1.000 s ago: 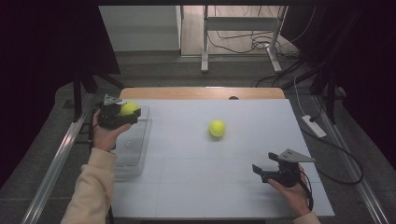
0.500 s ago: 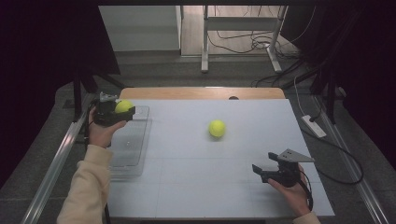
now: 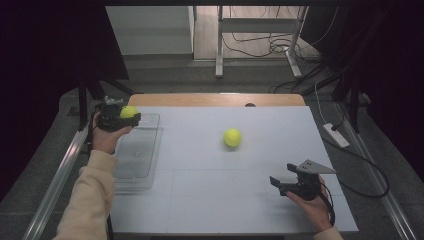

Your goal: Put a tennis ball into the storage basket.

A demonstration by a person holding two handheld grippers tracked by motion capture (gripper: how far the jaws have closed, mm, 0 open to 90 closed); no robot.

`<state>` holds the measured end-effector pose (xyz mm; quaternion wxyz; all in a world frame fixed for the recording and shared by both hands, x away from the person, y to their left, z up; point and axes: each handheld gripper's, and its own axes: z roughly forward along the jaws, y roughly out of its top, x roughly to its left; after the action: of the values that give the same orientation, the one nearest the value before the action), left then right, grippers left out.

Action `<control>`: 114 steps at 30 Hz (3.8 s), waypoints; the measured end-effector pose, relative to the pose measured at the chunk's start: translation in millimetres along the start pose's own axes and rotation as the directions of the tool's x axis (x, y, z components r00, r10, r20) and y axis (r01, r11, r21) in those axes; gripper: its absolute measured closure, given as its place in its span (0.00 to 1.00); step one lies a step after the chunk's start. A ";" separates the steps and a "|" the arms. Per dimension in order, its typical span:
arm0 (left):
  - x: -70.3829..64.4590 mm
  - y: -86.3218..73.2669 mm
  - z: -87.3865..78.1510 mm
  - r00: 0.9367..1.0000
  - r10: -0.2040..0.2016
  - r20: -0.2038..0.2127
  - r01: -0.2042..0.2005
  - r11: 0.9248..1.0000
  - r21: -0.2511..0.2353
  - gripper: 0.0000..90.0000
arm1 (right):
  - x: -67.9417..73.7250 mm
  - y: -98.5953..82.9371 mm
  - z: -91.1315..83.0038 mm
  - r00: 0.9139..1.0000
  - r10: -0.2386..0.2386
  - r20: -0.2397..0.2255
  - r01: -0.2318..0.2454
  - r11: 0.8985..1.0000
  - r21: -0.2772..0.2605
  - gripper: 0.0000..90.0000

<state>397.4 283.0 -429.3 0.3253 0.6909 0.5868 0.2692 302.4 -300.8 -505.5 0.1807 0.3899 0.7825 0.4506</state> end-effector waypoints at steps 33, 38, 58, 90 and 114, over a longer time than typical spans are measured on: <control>14.6 -9.9 35.5 0.999 -0.035 -0.022 0.038 0.985 0.169 0.30 | -0.6 -1.0 1.9 1.000 0.003 0.007 -0.003 1.000 0.009 0.14; 16.2 -13.0 42.9 0.999 -0.036 -0.024 0.040 0.977 0.211 0.30 | -0.4 -1.2 2.4 1.000 0.002 0.006 -0.002 1.000 0.013 0.14; 19.5 -15.5 44.7 0.998 -0.033 -0.050 0.043 0.973 0.226 0.29 | -0.5 -2.1 3.0 1.000 -0.001 0.009 0.001 1.000 0.019 0.14; -2.9 -18.8 -0.2 0.993 0.002 0.120 -0.008 0.999 0.051 0.16 | -1.3 -2.0 1.6 1.000 0.000 0.011 0.000 1.000 0.014 0.14; -42.2 -26.4 -16.9 0.964 0.076 0.254 -0.073 0.997 -0.019 0.16 | -2.6 -1.6 -0.5 1.000 0.003 0.010 -0.003 1.000 0.004 0.14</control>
<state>360.8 246.3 -438.2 0.3907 0.7398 0.5125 0.1932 303.0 -303.5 -506.8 0.1831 0.3938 0.7818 0.4473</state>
